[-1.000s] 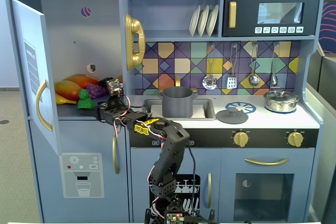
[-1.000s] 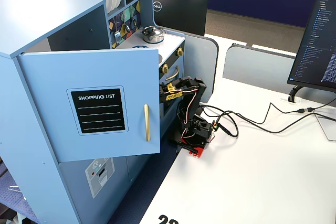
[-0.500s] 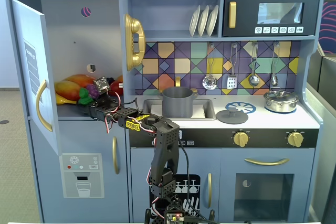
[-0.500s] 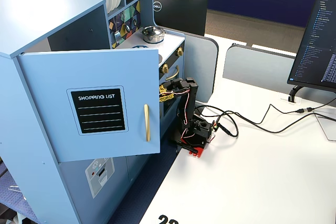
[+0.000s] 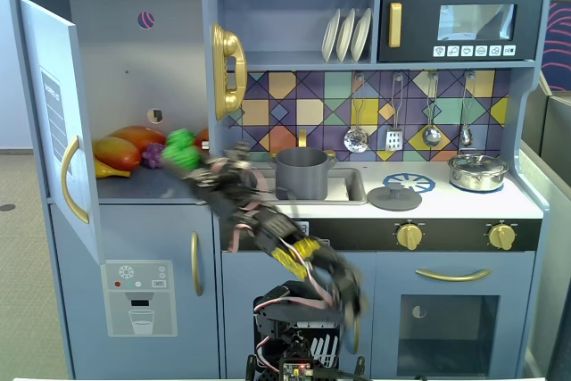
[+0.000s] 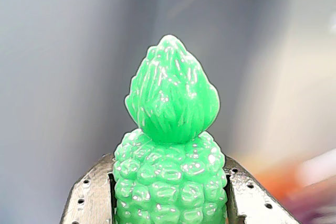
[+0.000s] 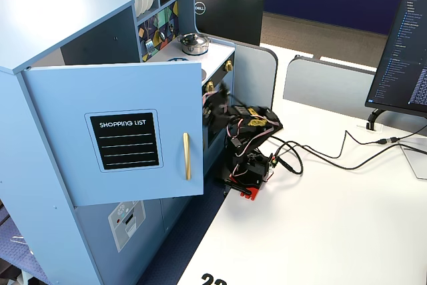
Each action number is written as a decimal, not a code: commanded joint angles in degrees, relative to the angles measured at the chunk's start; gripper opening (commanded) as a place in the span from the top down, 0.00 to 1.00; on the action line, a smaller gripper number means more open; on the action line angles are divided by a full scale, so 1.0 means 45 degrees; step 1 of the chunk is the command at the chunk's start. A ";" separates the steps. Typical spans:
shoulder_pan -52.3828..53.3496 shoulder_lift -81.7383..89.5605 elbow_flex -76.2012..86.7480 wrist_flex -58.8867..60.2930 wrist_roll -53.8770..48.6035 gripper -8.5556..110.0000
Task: Pick up the green pineapple from the left cabinet and place it in the gray recipient
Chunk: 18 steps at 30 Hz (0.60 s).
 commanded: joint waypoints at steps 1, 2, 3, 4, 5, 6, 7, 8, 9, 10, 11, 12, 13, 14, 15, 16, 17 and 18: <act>0.4043 0.1973 -0.0215 0.0234 0.0762 0.93; 0.4902 0.1777 -0.0723 0.0684 0.1035 0.93; 0.5703 0.1445 -0.1309 0.1230 0.1406 0.93; 0.6445 0.0938 -0.1973 0.1953 0.1758 0.93; 0.7109 0.0273 -0.2715 0.2656 0.2070 0.93; 0.7637 -0.0527 -0.3516 0.3184 0.2383 0.93; 0.8184 -0.1426 -0.4316 0.3848 0.2520 0.93; 0.8652 -0.2363 -0.5039 0.4219 0.2676 0.93; 0.9023 -0.3340 -0.5723 0.4316 0.2832 0.93; 0.9297 -0.4336 -0.6426 0.4355 0.2969 0.93; 0.9531 -0.5313 -0.7051 0.4434 0.3047 0.93; 0.9746 -0.6172 -0.7578 0.4375 0.2969 0.93; 0.9883 -0.6992 -0.7988 0.4121 0.2949 0.93; 1.0039 -0.7793 -0.8359 0.3926 0.2891 0.93; 1.0273 -0.8535 -0.8750 0.3906 0.2637 0.93; 1.0371 -0.9180 -0.9004 0.3730 0.2441 0.93; 1.0391 -0.9805 -0.9180 0.3379 0.2500 0.93; 1.0527 -1.0352 -0.9434 0.3418 0.2559 0.93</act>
